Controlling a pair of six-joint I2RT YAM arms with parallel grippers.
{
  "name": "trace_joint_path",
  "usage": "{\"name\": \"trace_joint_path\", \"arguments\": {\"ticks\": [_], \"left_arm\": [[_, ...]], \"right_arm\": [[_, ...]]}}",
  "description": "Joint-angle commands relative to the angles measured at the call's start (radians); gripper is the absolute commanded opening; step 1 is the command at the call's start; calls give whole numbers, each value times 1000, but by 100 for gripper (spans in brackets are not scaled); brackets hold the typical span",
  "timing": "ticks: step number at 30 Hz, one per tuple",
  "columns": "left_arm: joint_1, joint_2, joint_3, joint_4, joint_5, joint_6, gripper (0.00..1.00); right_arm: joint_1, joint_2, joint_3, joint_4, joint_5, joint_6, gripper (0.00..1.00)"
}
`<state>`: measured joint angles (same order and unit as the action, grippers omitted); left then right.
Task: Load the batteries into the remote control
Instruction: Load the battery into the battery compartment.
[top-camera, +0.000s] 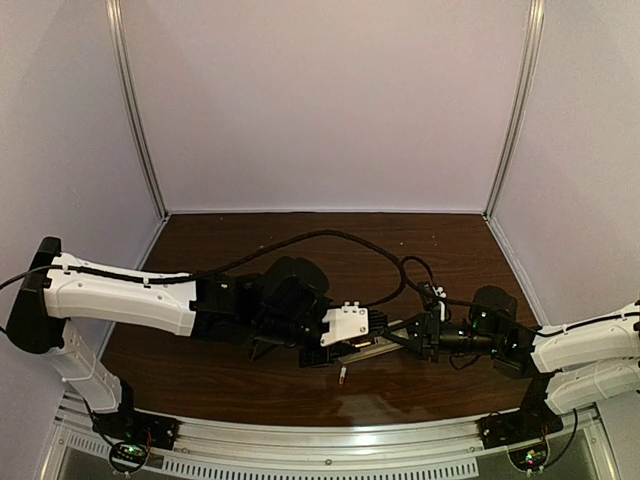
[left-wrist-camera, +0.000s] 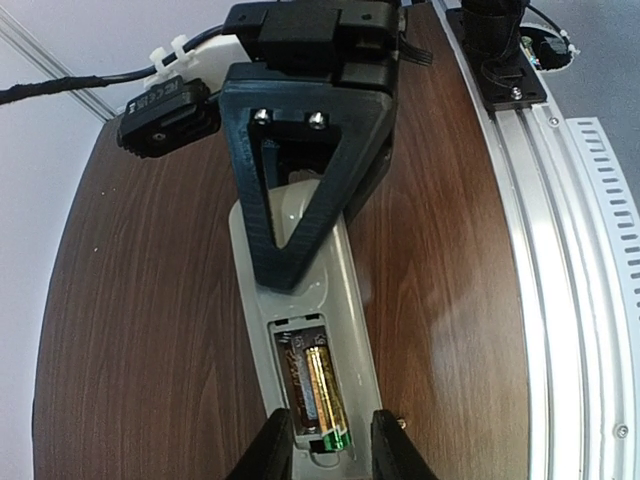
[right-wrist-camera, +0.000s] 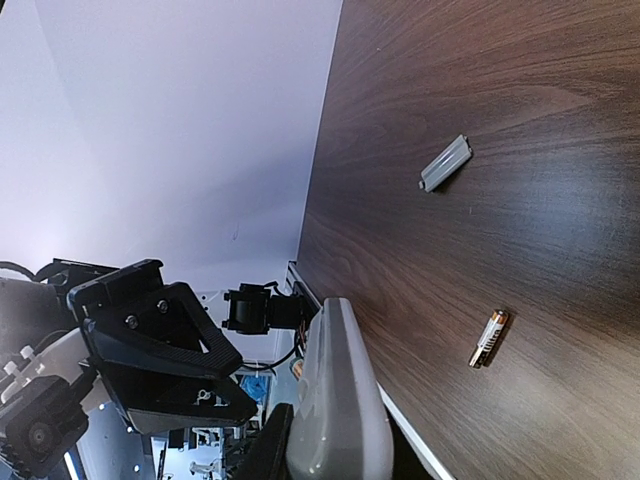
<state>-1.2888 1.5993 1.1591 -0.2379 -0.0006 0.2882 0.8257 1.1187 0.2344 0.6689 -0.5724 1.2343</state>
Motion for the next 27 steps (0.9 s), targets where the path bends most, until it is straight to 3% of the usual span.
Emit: {"name": "trace_joint_path", "arguments": {"ticks": [1,12,27], "left_arm": [[-2,28,38,20,-47,-12,28],[-3,84,72,0,-53,-15,24],[-2,123,82,-45,-188,-27,13]], "right_arm": [[6,-6,8,32,-12,3,0],[7,-22,9,19,-9,3,0],[7,-28,7,20,-9,7,0]]}}
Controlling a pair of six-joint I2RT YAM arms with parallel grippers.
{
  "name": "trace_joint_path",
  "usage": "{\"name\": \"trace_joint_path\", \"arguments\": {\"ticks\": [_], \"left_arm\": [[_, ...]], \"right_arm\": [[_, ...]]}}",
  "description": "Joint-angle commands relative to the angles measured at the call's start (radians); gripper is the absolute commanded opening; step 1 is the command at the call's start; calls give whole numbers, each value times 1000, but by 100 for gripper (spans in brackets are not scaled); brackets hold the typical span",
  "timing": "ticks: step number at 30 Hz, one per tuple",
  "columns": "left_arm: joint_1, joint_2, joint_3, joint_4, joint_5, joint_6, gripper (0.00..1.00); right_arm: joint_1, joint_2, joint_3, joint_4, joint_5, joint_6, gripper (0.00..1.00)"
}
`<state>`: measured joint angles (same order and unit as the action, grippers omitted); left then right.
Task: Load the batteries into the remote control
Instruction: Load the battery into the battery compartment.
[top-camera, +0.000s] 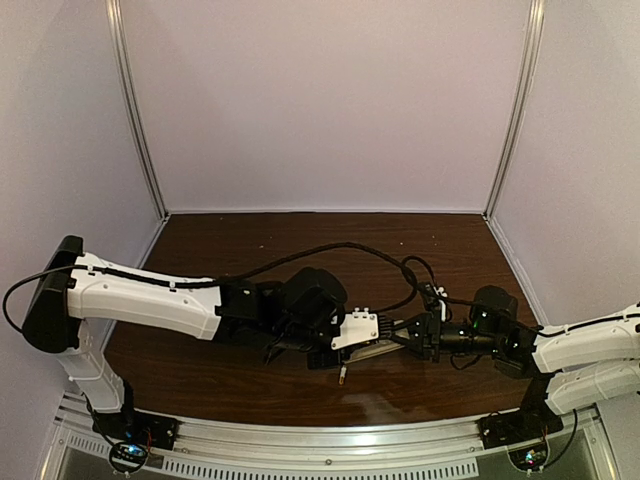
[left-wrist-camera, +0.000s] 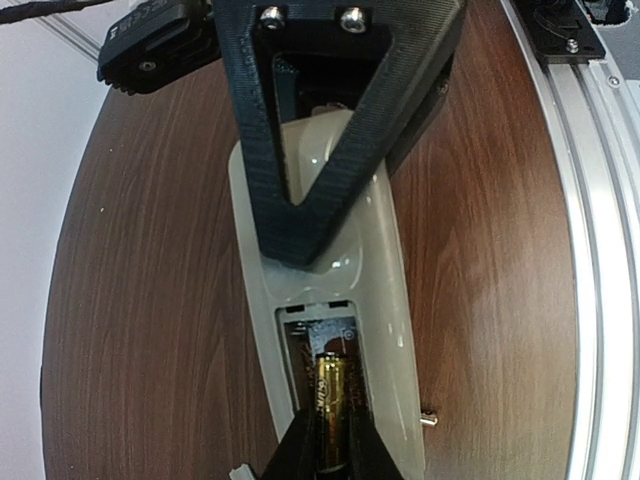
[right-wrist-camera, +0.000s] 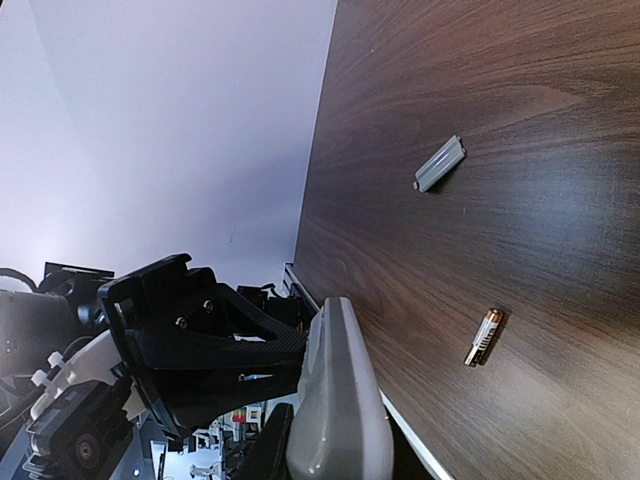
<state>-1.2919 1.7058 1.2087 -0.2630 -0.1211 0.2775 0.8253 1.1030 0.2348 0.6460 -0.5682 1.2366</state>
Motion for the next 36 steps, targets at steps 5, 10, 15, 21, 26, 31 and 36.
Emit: {"name": "trace_joint_path", "arguments": {"ticks": [5,10,15,21,26,31,36], "left_arm": [[0,24,45,-16,-112,-40,10],[1,38,63,-16,-132,-65,8],[1,55,85,-12,-155,-114,5],[0,85,114,-5,-187,-169,2],[0,117,139,-7,-205,-198,3],[1,126,143,-7,-228,-204,6],[1,134,144,-7,-234,-205,13]], "right_arm": [[7,-8,2,49,-14,9,0],[8,-6,-1,60,-2,21,0],[7,-9,-13,80,24,40,0],[7,-5,-31,91,41,57,0],[7,6,-48,130,45,94,0],[7,11,-57,153,45,110,0],[8,16,-65,172,41,124,0]]}}
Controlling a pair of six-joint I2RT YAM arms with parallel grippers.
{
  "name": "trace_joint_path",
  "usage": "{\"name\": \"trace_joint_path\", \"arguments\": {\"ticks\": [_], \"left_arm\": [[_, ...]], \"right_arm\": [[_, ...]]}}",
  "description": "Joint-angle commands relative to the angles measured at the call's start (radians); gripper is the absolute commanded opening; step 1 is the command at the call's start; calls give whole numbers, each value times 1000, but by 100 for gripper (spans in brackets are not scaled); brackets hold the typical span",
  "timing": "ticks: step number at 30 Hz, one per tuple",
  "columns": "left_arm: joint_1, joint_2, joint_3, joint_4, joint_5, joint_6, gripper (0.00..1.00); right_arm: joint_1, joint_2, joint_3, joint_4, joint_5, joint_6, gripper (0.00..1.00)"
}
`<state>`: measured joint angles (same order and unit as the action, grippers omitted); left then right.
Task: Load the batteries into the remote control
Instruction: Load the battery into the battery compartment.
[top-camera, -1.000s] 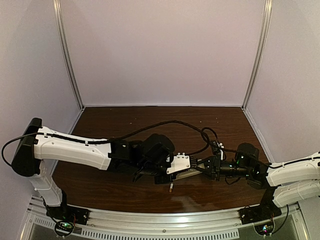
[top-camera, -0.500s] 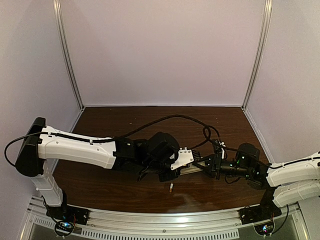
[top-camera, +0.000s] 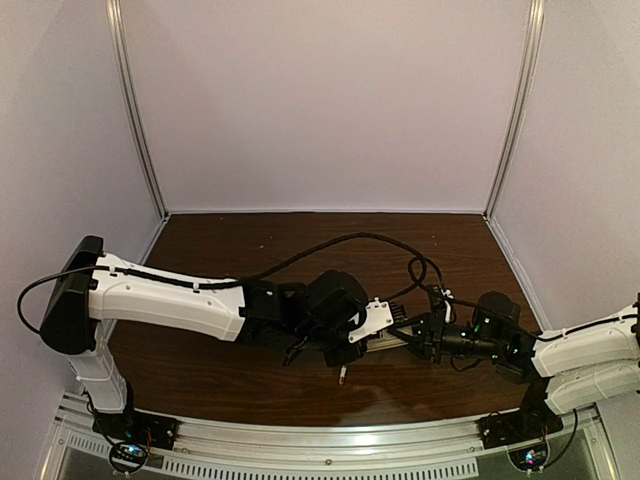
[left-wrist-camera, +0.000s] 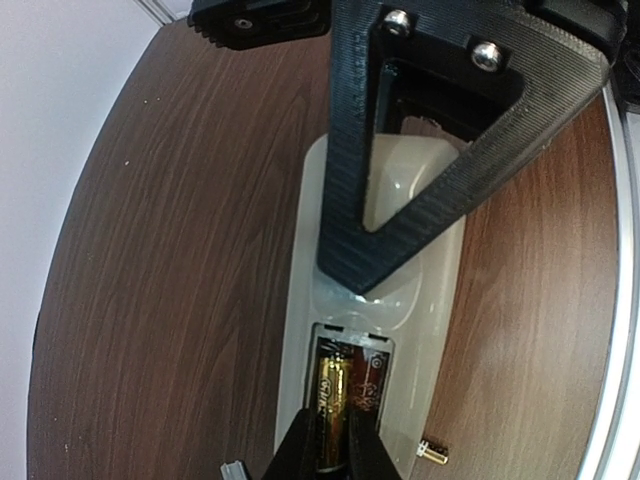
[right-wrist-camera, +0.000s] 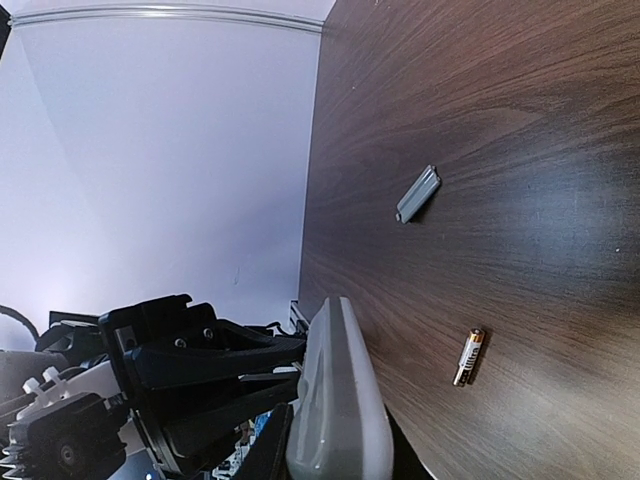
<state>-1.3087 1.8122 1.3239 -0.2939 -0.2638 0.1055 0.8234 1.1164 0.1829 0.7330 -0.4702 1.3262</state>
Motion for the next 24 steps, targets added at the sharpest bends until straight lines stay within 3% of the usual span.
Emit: {"name": "trace_joint_path", "arguments": {"ticks": [1,6,13,24], "left_arm": [[17,29,29,24,-94,-32,14],[18,28,39,18,-103,-30,26],[17,24,41,7,-83,-22,33],[17,-48,-28,45,80,9,41]], "right_arm": [[9,4,-13,92,-58,38,0],[8,-3,-19,91,-61,49,0],[8,-22,-28,72,-59,60,0],[8,-32,-26,42,-62,53,0]]}}
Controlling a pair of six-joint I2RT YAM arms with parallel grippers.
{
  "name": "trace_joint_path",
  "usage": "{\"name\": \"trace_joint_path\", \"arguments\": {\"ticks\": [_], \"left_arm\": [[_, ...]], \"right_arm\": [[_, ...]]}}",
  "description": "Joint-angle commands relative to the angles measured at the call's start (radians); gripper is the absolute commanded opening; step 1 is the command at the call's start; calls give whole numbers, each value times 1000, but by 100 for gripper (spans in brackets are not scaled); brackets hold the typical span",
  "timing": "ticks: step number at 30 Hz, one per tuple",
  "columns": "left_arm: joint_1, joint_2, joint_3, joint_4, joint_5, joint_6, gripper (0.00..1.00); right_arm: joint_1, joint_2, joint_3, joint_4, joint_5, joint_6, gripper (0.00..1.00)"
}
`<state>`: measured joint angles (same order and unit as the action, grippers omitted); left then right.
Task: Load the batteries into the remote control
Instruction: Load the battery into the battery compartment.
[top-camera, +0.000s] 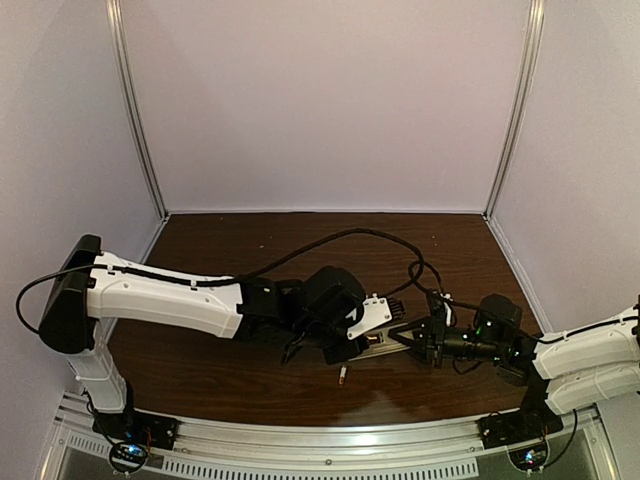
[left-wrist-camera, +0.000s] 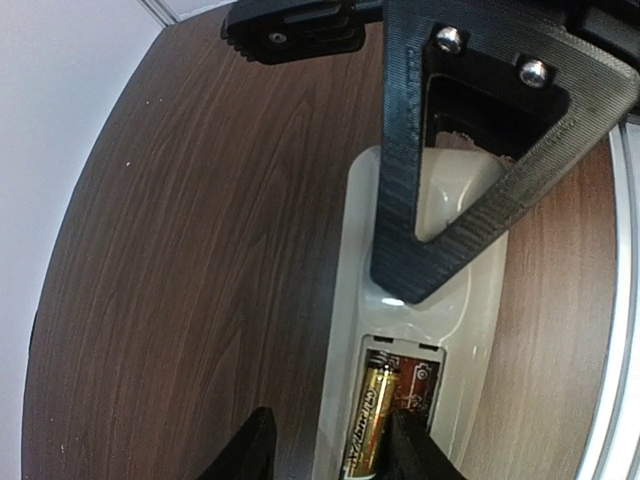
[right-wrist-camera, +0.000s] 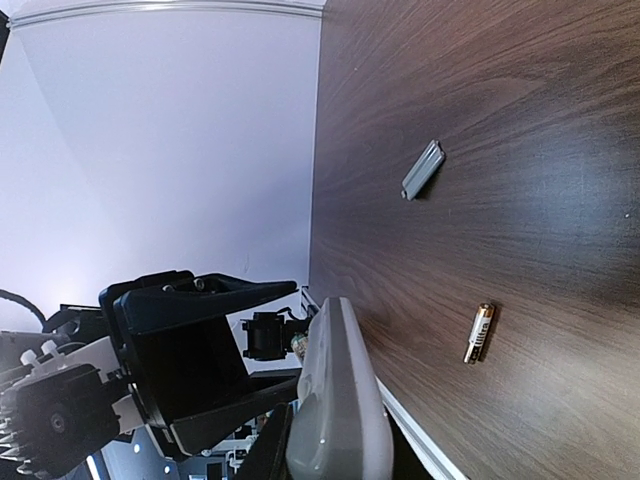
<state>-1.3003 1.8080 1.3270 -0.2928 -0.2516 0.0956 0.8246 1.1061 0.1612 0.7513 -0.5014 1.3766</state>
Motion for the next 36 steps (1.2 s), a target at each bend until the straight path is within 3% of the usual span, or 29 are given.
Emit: {"name": "trace_joint_path", "arguments": {"ticks": [1,16,24,31,36], "left_arm": [[9,-47,-33,42,80,22,42],[9,-191,-149,120,213,76,52],[11,-457,-409,276,385,310,48],[9,-456,-406,182,480,463,44],[-2,-453,-398,176,513,528,38]], "right_arm": [[7,-23,-3,17,-32,2,0],[8,-59,2,-84,-75,-7,0],[7,-132,48,-313,-158,-71,0],[7,-172,102,-476,-228,-114,0],[7,-147,110,-485,-287,-127,0]]}}
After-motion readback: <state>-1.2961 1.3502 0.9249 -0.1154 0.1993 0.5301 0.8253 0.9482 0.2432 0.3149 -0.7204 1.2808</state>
